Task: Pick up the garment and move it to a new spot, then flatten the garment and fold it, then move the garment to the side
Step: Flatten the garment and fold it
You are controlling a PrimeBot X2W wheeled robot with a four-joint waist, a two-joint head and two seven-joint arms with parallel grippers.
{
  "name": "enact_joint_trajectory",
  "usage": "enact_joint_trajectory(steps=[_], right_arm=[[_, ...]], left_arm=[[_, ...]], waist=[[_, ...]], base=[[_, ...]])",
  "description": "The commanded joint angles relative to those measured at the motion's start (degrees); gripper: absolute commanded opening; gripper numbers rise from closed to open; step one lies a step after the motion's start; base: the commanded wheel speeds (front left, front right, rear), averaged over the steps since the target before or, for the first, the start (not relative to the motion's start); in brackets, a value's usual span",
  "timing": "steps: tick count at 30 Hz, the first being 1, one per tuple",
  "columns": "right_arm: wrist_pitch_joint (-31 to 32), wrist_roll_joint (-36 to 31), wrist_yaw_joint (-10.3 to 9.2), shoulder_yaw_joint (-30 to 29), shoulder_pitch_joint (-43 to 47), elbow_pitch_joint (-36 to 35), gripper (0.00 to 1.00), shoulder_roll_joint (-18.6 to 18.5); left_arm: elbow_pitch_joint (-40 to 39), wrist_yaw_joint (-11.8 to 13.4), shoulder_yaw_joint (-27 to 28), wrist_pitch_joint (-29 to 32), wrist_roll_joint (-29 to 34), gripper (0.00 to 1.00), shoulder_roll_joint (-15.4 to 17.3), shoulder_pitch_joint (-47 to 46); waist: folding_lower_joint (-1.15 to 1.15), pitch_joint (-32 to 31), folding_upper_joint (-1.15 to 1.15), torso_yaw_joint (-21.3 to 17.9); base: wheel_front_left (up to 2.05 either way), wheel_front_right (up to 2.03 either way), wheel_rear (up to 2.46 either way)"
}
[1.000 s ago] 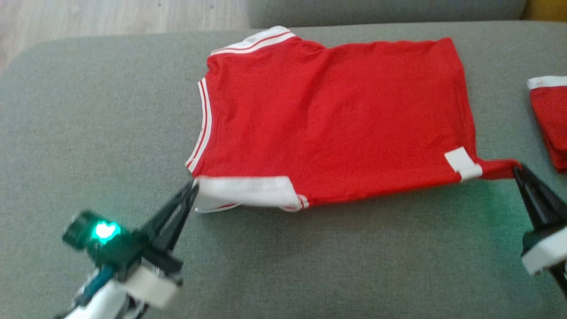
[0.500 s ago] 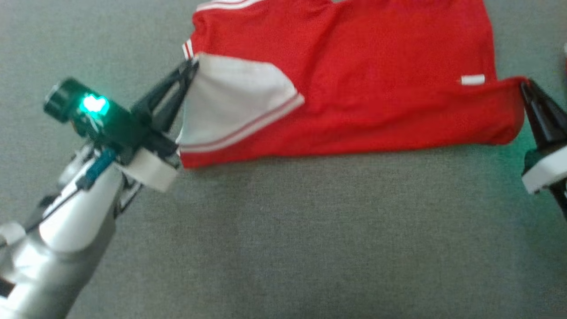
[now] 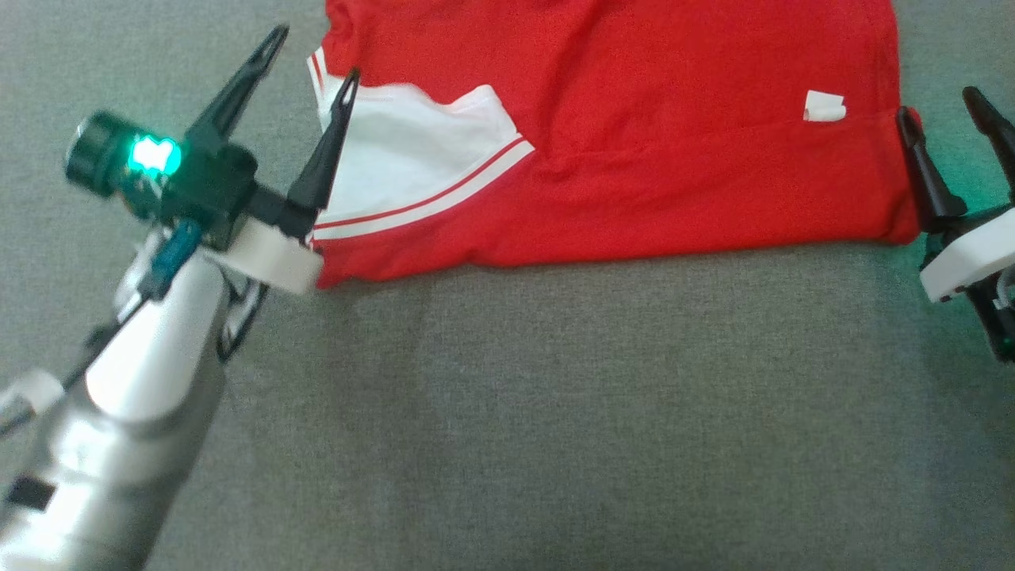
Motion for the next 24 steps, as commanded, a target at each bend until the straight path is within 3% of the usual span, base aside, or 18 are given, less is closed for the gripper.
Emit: enact_joint_trajectory(steps=[1,5,10,15,24], right_arm=[[-1.2,0.5,-0.04,0.2,0.1,-0.6,1.0,-0.5],[-1.7,0.5,-0.04,-1.1,1.7,-0.5,1.0,0.6],[-1.8,-0.1,-0.04,-3.3,4.8,-1.5,1.0,2.2],[-1.8,-1.0,-0.04,-5.0,7.5,-2.8,1.0,3.4],[-1.8,-1.6,-0.04,-6.0,8.8,-3.3,1.0,4.0]], left_arm=[[-1.4,1.0,3.3,-0.1,-0.8,1.0,1.1,2.4],[-2.2,4.3,6.4,-0.1,-2.8,1.0,-1.9,9.9],[-2.5,5.9,9.0,-0.1,-4.6,1.0,-5.9,17.8],[2.0,7.8,10.9,-0.1,-5.3,1.0,-7.9,21.4],[12.9,6.8,11.5,0.6,-8.1,1.0,-10.0,19.7]], waist=[[0.0,-0.7,0.0,-0.1],[0.0,-2.2,0.0,0.1],[0.0,-3.8,0.0,0.1],[0.0,-4.8,0.0,-0.4],[0.0,-5.0,0.0,-1.4]], base=[[0.0,0.0,0.0],[0.0,0.0,0.0],[0.0,0.0,0.0],[0.0,0.0,0.0],[0.0,0.0,0.0]])
